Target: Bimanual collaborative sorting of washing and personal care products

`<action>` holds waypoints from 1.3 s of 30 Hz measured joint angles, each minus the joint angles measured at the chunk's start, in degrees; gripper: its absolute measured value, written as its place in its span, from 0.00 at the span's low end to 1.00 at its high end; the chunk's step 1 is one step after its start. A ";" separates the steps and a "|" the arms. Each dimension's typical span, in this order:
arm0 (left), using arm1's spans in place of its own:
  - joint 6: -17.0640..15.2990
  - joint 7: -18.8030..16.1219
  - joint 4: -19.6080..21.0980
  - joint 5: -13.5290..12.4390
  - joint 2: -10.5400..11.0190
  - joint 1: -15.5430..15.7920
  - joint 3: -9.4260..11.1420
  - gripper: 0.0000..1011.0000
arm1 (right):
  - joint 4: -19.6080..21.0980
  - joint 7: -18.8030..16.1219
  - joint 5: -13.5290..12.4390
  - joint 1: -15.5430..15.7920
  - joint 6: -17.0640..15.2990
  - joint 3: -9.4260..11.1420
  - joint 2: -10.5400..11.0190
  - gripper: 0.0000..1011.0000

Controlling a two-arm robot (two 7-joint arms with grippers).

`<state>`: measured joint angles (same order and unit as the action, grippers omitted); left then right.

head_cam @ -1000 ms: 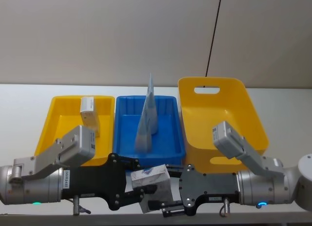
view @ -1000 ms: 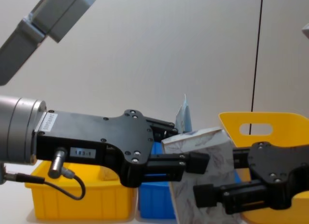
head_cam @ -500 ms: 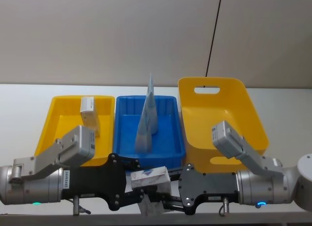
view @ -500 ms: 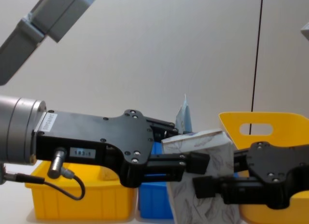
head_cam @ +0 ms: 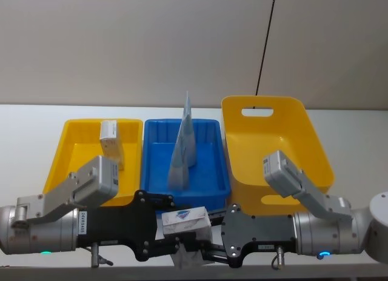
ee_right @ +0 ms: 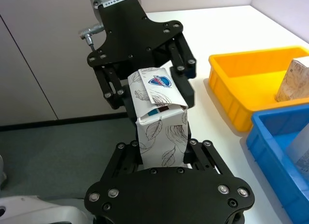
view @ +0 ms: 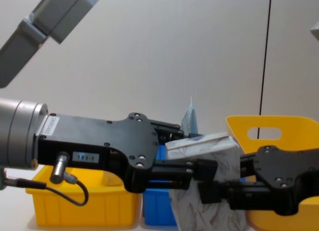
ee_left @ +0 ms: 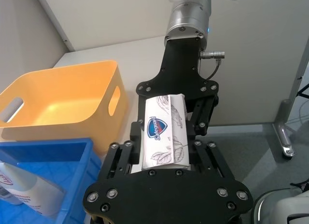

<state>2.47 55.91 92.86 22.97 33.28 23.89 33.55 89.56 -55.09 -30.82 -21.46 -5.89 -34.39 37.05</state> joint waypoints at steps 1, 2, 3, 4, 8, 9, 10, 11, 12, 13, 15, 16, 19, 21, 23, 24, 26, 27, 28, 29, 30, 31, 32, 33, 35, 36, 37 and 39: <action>0.00 -0.02 0.00 0.00 0.00 0.00 0.00 0.46 | 0.04 0.02 -0.02 0.04 0.03 0.00 0.01 0.35; 0.00 -0.03 0.00 -0.01 0.00 0.00 0.00 0.49 | 0.15 0.14 -0.11 0.13 0.11 0.02 0.02 0.35; 0.00 -0.03 0.00 -0.02 0.01 0.00 0.00 0.53 | 0.24 0.27 -0.22 0.21 0.18 0.07 0.04 0.35; 0.00 -0.03 0.00 -0.03 0.01 0.00 0.00 0.56 | 0.31 0.37 -0.27 0.25 0.22 0.09 0.05 0.35; 0.00 -0.04 0.00 -0.01 0.02 0.00 0.00 0.69 | 0.57 0.75 -0.43 0.42 0.38 0.14 0.11 0.35; 0.00 -0.04 0.00 -0.01 0.02 0.00 0.00 0.72 | 0.62 0.84 -0.46 0.46 0.41 0.15 0.12 0.35; 0.00 -0.04 0.00 -0.01 0.01 0.00 0.00 0.74 | 0.66 0.89 -0.48 0.51 0.45 0.15 0.14 0.35; 0.00 -0.04 0.00 -0.02 0.02 0.00 0.00 0.78 | 0.73 1.01 -0.56 0.54 0.54 0.16 0.20 0.35; 0.00 -0.03 0.00 -0.02 0.02 0.00 0.00 0.80 | 0.79 1.06 -0.60 0.56 0.58 0.17 0.25 0.35; 0.00 -0.03 0.00 -0.02 0.02 0.00 0.00 0.82 | 0.83 1.11 -0.65 0.59 0.63 0.17 0.29 0.35; 0.00 -0.03 0.00 -0.02 0.02 0.00 0.00 0.87 | 0.88 1.24 -0.70 0.69 0.79 0.17 0.45 0.35; 0.00 -0.03 0.00 -0.01 0.02 0.01 0.00 0.90 | 0.89 1.28 -0.73 0.71 0.84 0.17 0.50 0.35; 0.00 -0.04 0.01 0.01 0.07 0.02 0.00 0.98 | 0.90 1.38 -0.77 0.84 1.04 0.16 0.76 0.35; 0.04 -0.07 0.05 0.02 0.13 0.05 0.00 0.99 | 0.90 1.44 -0.80 0.93 1.24 0.13 0.99 0.35; 0.14 -0.11 0.09 0.04 0.20 0.10 -0.04 0.99 | 0.87 1.45 -0.81 1.04 1.34 0.09 1.17 0.35; 0.27 -0.15 0.14 0.07 0.26 0.15 -0.08 0.99 | 0.81 1.46 -0.83 1.14 1.44 0.06 1.34 0.35; 0.46 -0.18 0.17 0.14 0.30 0.19 -0.13 0.99 | 0.74 1.47 -0.86 1.26 1.56 0.00 1.51 0.35; 0.63 -0.20 0.20 0.23 0.36 0.24 -0.22 0.99 | 0.66 1.49 -0.88 1.40 1.68 -0.04 1.68 0.35; 0.72 -0.20 0.20 0.29 0.39 0.27 -0.25 0.99 | 0.61 1.50 -0.90 1.50 1.72 -0.07 1.79 0.35; 0.92 -0.22 0.21 0.43 0.43 0.34 -0.36 0.99 | 0.58 1.53 -0.92 1.57 1.78 -0.08 1.87 0.35; 1.03 -0.22 0.22 0.51 0.44 0.36 -0.41 0.99 | 0.51 1.61 -0.98 1.71 1.89 -0.10 2.01 0.35; 1.15 -0.23 0.22 0.59 0.46 0.37 -0.47 0.99 | 0.46 1.67 -1.01 1.82 1.93 -0.12 2.10 0.35; 1.27 -0.24 0.22 0.70 0.48 0.39 -0.57 0.99 | 0.43 1.75 -1.07 1.89 2.00 -0.12 2.17 0.35; 1.55 -0.28 0.23 0.92 0.51 0.42 -0.73 0.99 | 0.37 1.90 -1.14 2.06 2.11 -0.12 2.28 0.35; 1.98 -0.35 0.23 1.29 0.54 0.45 -0.96 0.99 | 0.32 2.13 -1.20 2.25 2.21 -0.12 2.38 0.35; 2.13 -0.38 0.23 1.41 0.56 0.47 -1.08 0.99 | 0.27 2.40 -1.27 2.43 2.32 -0.12 2.46 0.35; 2.28 -0.40 0.23 1.53 0.56 0.48 -1.15 0.99 | 0.24 2.60 -1.31 2.52 2.39 -0.11 2.49 0.35; 2.66 -0.46 0.23 1.82 0.57 0.53 -1.39 0.99 | 0.20 2.92 -1.37 2.76 2.52 -0.05 2.58 0.35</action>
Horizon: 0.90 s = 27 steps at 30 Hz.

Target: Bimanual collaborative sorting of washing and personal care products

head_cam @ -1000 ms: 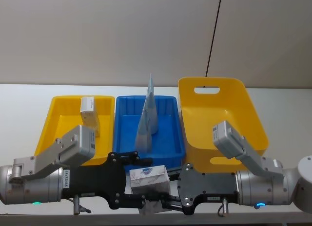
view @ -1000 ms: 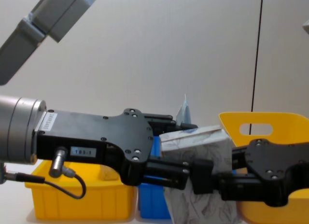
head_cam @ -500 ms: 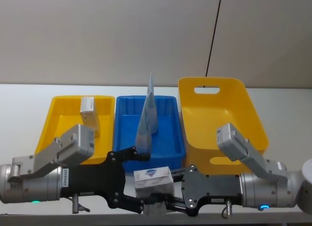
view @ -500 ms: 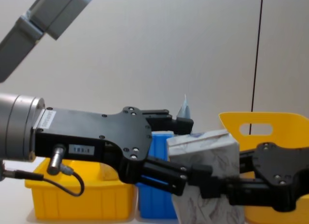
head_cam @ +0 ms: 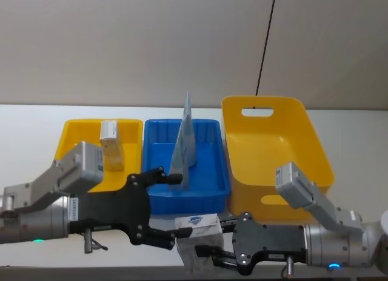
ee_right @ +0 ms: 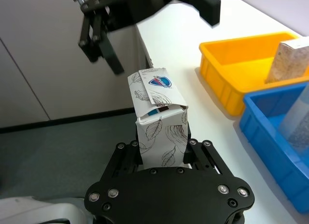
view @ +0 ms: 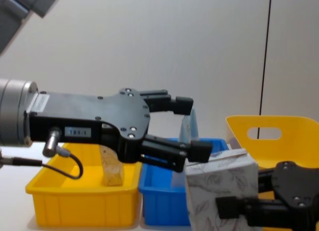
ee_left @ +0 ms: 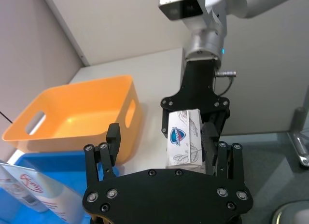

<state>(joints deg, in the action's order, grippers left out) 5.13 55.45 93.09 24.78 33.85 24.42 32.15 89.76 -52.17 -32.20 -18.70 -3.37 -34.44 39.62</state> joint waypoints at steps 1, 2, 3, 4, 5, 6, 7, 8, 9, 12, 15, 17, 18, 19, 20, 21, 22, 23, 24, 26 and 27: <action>0.17 -0.03 -0.02 0.13 0.00 0.04 -0.12 0.99 | -0.02 0.26 -0.05 0.11 0.08 0.04 0.02 0.35; 0.48 -0.05 -0.10 0.38 -0.01 0.14 -0.34 0.99 | -0.05 0.68 -0.16 0.36 0.20 0.15 0.08 0.35; 0.65 -0.06 -0.16 0.50 -0.03 0.19 -0.44 0.99 | -0.07 0.90 -0.22 0.52 0.27 0.22 0.11 0.35; 1.08 -0.06 -0.29 0.85 -0.09 0.33 -0.65 0.99 | -0.11 1.41 -0.33 0.82 0.40 0.32 0.18 0.35; 1.29 -0.06 -0.38 1.00 -0.13 0.40 -0.75 0.99 | -0.13 1.63 -0.38 1.01 0.48 0.40 0.20 0.35; 1.42 -0.06 -0.46 1.10 -0.17 0.47 -0.84 0.99 | -0.14 1.87 -0.43 1.16 0.56 0.49 0.24 0.35; 1.82 -0.03 -0.61 1.41 -0.25 0.60 -1.00 0.99 | -0.14 1.87 -0.43 1.16 0.56 0.49 0.24 0.35; 2.08 -0.02 -0.75 1.63 -0.33 0.70 -1.12 0.99 | -0.17 2.70 -0.65 1.59 0.80 0.71 0.29 0.35; 2.32 -0.01 -0.88 1.83 -0.39 0.77 -1.24 0.99 | -0.17 3.00 -0.73 1.73 0.89 0.80 0.31 0.35; 3.32 -0.03 -1.40 2.69 -0.70 0.92 -1.80 0.99 | -0.17 4.18 -1.09 2.48 1.25 1.26 0.35 0.35; 4.04 -0.32 -1.61 3.27 -0.89 0.91 -2.21 0.99 | -0.02 5.69 -1.57 3.35 1.69 1.99 0.36 0.35; 4.72 -0.84 -1.73 3.81 -1.07 0.69 -2.73 0.99 | 0.09 6.53 -1.86 3.78 1.99 2.42 0.36 0.35; 4.87 -1.15 -1.73 3.95 -1.12 0.58 -2.91 0.99 | 0.27 7.31 -2.16 4.36 2.29 2.96 0.34 0.35; 5.02 -1.42 -1.73 4.07 -1.16 0.41 -3.14 0.99 | 0.27 7.31 -2.16 4.36 2.29 2.96 0.34 0.35; 5.32 -2.15 -1.71 4.34 -1.21 0.13 -3.47 0.99 | 0.44 8.22 -2.47 4.88 2.63 3.42 0.32 0.35; 5.39 -2.38 -1.65 4.41 -1.23 -0.03 -3.64 0.99 | 0.53 8.60 -2.62 5.14 2.81 3.68 0.30 0.35; 5.50 -2.89 -1.55 4.52 -1.24 -0.20 -3.82 0.99 | 0.73 9.43 -2.91 5.63 3.14 4.24 0.27 0.35; 5.61 -3.67 -1.35 4.70 -1.25 -0.64 -4.17 0.99 | 0.89 9.85 -3.07 6.00 3.31 4.65 0.24 0.35; 5.64 -4.08 -1.17 4.79 -1.24 -0.85 -4.41 0.99 | 1.11 10.85 -3.40 6.56 3.71 5.22 0.21 0.35; 5.63 -5.60 -0.74 5.01 -1.22 -1.49 -4.94 0.99 | 1.36 11.68 -3.66 7.15 4.04 5.84 0.17 0.35; 5.61 -6.09 -0.58 5.08 -1.21 -1.73 -5.13 0.99 | 1.51 12.14 -3.82 7.51 4.23 6.27 0.15 0.35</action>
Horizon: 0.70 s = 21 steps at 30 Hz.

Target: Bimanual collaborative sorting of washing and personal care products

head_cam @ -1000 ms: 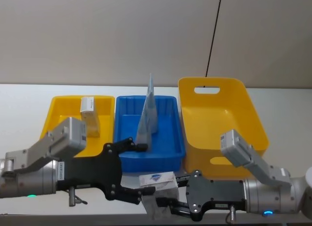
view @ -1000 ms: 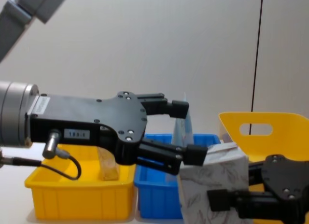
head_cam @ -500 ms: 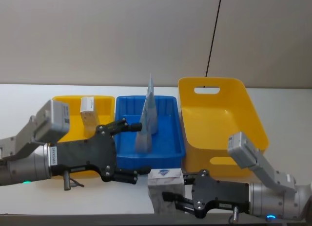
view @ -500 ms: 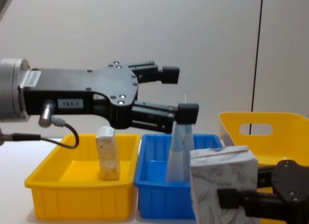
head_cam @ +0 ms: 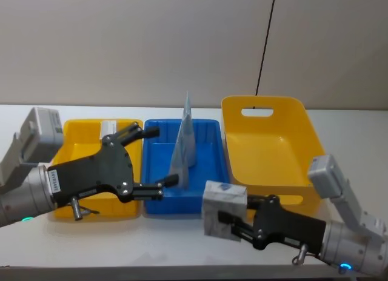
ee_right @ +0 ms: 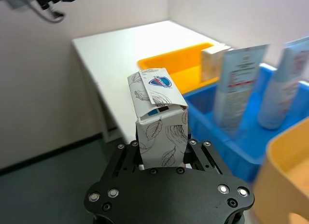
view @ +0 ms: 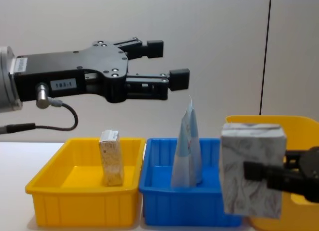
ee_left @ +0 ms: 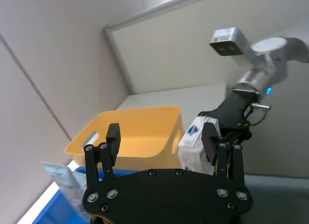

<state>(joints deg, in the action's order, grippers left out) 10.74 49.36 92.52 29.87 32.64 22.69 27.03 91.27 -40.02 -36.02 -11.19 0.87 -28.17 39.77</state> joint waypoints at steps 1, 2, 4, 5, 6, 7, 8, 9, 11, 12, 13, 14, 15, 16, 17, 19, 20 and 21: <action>-0.07 -0.48 0.16 0.08 0.01 -0.22 -0.18 0.99 | 0.13 0.43 -0.14 0.30 0.18 0.34 -0.03 0.35; -0.18 -1.03 0.42 0.16 0.04 -0.54 -0.42 0.99 | 0.26 0.86 -0.33 0.60 0.38 0.67 -0.06 0.35; -0.86 -2.80 0.97 0.41 0.14 -1.28 -0.91 0.99 | 0.68 2.32 -0.75 1.57 0.99 1.77 -0.16 0.35; -1.03 -3.17 1.18 0.47 0.17 -1.53 -1.07 0.99 | 0.95 3.22 -1.02 2.15 1.35 2.48 -0.25 0.35; -1.73 -4.48 1.69 0.69 0.24 -2.12 -1.43 0.99 | 1.23 4.29 -1.30 2.69 1.78 3.17 -0.36 0.35; -2.06 -5.06 1.91 0.77 0.28 -2.38 -1.59 0.99 | 1.36 4.77 -1.42 2.94 1.95 3.47 -0.41 0.35; -2.51 -5.86 2.15 0.89 0.33 -2.65 -1.75 0.99 | 1.50 5.10 -1.50 3.20 2.14 3.80 -0.48 0.35; -3.26 -7.03 2.62 1.08 0.39 -3.19 -2.04 0.99 | 1.64 5.73 -1.56 3.45 2.33 4.12 -0.54 0.35; -4.53 -9.04 3.40 1.37 0.50 -4.08 -2.53 0.99 | 2.10 7.21 -1.71 4.27 2.90 5.21 -0.82 0.35; -4.86 -9.61 3.61 1.46 0.52 -4.34 -2.65 0.99 | 2.37 8.38 -1.78 4.69 3.25 5.78 -1.00 0.35; -5.19 -10.15 3.87 1.55 0.55 -4.67 -2.82 0.99 | 2.50 8.89 -1.78 4.90 3.38 6.07 -1.11 0.35; -5.50 -10.63 4.06 1.63 0.57 -4.92 -2.93 0.99 | 2.61 9.42 -1.78 5.18 3.54 6.45 -1.26 0.35; -5.92 -11.24 4.25 1.71 0.60 -5.17 -3.06 0.99 | 2.77 9.99 -1.78 5.38 3.67 6.73 -1.37 0.35; -6.48 -12.17 4.59 1.86 0.65 -5.61 -3.28 0.99 | 3.03 11.05 -1.79 5.79 3.91 7.31 -1.64 0.35; -6.65 -12.47 4.73 1.91 0.68 -5.78 -3.36 0.99 | 3.17 11.77 -1.78 5.97 4.04 7.57 -1.77 0.35; -7.40 -13.65 5.17 2.10 0.73 -6.36 -3.66 0.99 | 3.65 13.45 -1.71 6.51 4.32 8.41 -2.27 0.35; -7.59 -13.96 5.29 2.14 0.74 -6.51 -3.73 0.99 | 3.80 14.01 -1.69 6.67 4.40 8.67 -2.43 0.35; -7.76 -14.23 5.38 2.18 0.75 -6.62 -3.79 0.99 | 3.97 14.78 -1.63 6.82 4.48 8.93 -2.61 0.35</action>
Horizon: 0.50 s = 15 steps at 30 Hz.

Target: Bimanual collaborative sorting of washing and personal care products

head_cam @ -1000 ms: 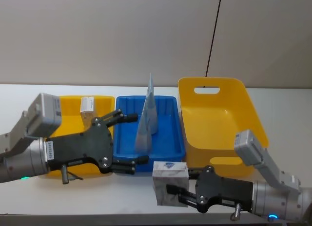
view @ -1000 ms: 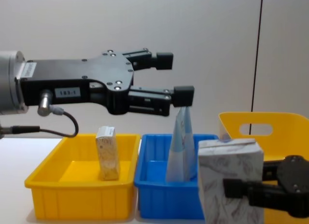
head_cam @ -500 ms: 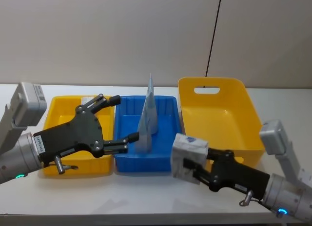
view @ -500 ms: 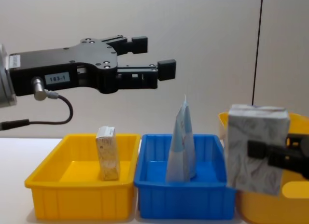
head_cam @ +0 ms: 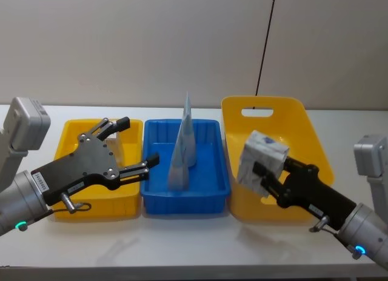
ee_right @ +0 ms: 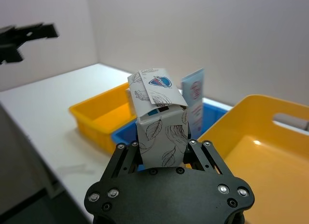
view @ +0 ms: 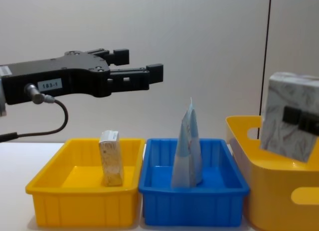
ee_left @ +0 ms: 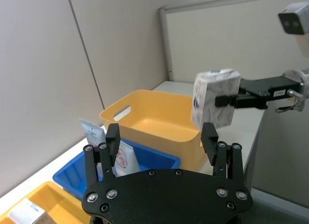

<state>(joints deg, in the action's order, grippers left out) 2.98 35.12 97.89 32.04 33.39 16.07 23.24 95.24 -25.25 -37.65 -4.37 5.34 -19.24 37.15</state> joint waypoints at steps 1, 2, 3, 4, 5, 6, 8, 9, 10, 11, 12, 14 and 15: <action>-0.35 -0.57 0.21 0.09 0.03 -0.29 -0.15 0.99 | 0.16 0.61 0.06 0.15 0.06 0.24 -0.18 0.35; -0.51 -0.83 0.30 0.13 0.05 -0.40 -0.21 0.99 | 0.53 1.82 0.17 0.49 0.15 0.80 -0.61 0.35; -0.65 -1.05 0.40 0.17 0.06 -0.53 -0.28 0.99 | 0.68 2.57 0.26 0.62 0.20 1.02 -0.82 0.35; -0.92 -1.49 0.56 0.24 0.08 -0.74 -0.38 0.99 | 0.83 3.04 0.33 0.74 0.21 1.21 -1.01 0.35; -1.04 -1.68 0.65 0.28 0.09 -0.83 -0.43 0.99 | 1.15 4.41 0.56 1.01 0.27 1.67 -1.52 0.35; -1.16 -1.87 0.71 0.30 0.10 -0.91 -0.48 0.99 | 1.25 5.04 0.64 1.08 0.27 1.82 -1.66 0.35; -1.45 -2.38 0.90 0.36 0.12 -1.17 -0.61 0.99 | 1.70 6.86 1.00 1.34 0.28 2.48 -2.43 0.35; -1.56 -2.53 0.94 0.37 0.13 -1.24 -0.64 0.99 | 1.83 7.73 1.17 1.41 0.28 2.66 -2.67 0.35; -1.70 -2.76 1.04 0.41 0.14 -1.37 -0.72 0.99 | 1.95 8.36 1.31 1.46 0.28 2.82 -2.91 0.35; -1.78 -2.87 1.09 0.43 0.14 -1.42 -0.75 0.99 | 2.21 9.64 1.63 1.56 0.24 3.13 -3.43 0.35; -1.86 -3.01 1.13 0.45 0.14 -1.48 -0.78 0.99 | 2.37 10.28 1.80 1.59 0.19 3.32 -3.77 0.35; -1.99 -3.21 1.19 0.48 0.15 -1.58 -0.82 0.99 | 2.59 11.54 2.18 1.63 0.08 3.57 -4.30 0.35; -2.10 -3.39 1.28 0.51 0.15 -1.66 -0.87 0.99 | 2.77 13.13 2.64 1.64 -0.09 3.79 -4.82 0.35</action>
<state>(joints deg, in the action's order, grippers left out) 0.88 31.73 99.17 32.56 33.54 14.41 22.37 98.00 -12.11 -35.01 -2.73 5.25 -15.44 32.34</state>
